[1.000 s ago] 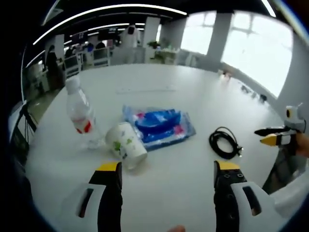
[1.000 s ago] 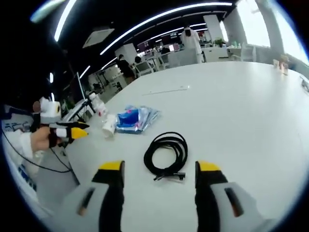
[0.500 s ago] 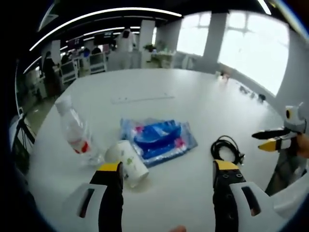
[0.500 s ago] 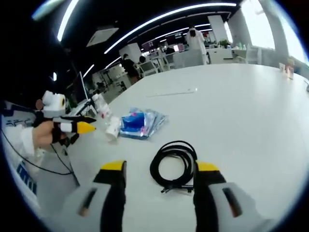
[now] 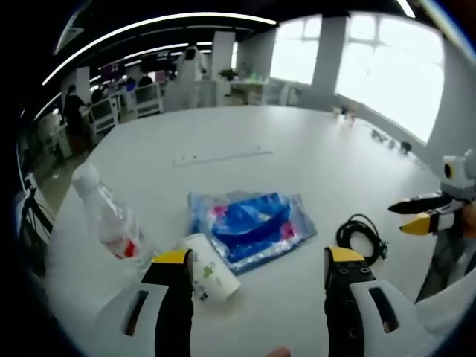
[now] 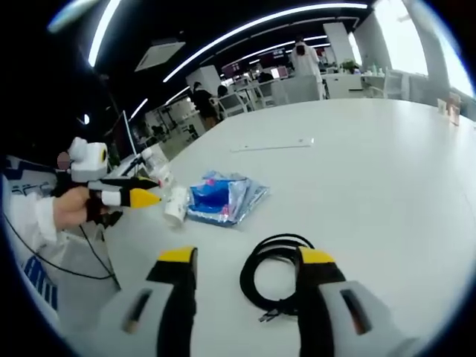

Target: Arrange the tabletop items into an orderly group along one side of the table until the central work area is clear of visible clutter.

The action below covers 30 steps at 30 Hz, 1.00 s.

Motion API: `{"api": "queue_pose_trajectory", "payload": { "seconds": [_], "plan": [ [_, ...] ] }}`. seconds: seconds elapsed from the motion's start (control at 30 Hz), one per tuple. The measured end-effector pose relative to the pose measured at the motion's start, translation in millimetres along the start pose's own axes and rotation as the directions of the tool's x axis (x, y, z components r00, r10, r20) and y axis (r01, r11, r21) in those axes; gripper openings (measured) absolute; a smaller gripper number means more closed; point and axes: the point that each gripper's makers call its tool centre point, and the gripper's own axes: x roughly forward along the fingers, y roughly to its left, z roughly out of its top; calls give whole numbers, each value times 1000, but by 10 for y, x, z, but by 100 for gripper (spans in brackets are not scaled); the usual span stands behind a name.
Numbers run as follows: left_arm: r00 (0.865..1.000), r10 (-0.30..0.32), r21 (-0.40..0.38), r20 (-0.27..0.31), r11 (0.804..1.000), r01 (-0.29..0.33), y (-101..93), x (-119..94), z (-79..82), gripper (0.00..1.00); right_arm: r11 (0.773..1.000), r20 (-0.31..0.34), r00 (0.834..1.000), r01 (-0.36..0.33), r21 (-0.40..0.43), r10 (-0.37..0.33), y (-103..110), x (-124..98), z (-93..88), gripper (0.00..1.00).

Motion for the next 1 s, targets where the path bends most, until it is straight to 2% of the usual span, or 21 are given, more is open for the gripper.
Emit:
{"api": "queue_pose_trajectory", "payload": {
  "seconds": [0.27,0.47,0.83,1.0],
  "plan": [
    [1000,-8,24,-4,1000,8,61,163,122,68,1000,-10,1000,-7,-12,7,21,160,80,49],
    [1000,-4,13,-2,1000,4,121,276,196,67,1000,-11,1000,-8,-14,8,16,310,167,48],
    [999,6,6,-37,1000,-6,279,521,198,66,1000,-17,1000,-2,-2,2,-10,616,287,47],
    [997,10,-4,-81,1000,-10,360,633,127,59,1000,-28,1000,-14,-11,14,25,786,334,45]
  ]
}}
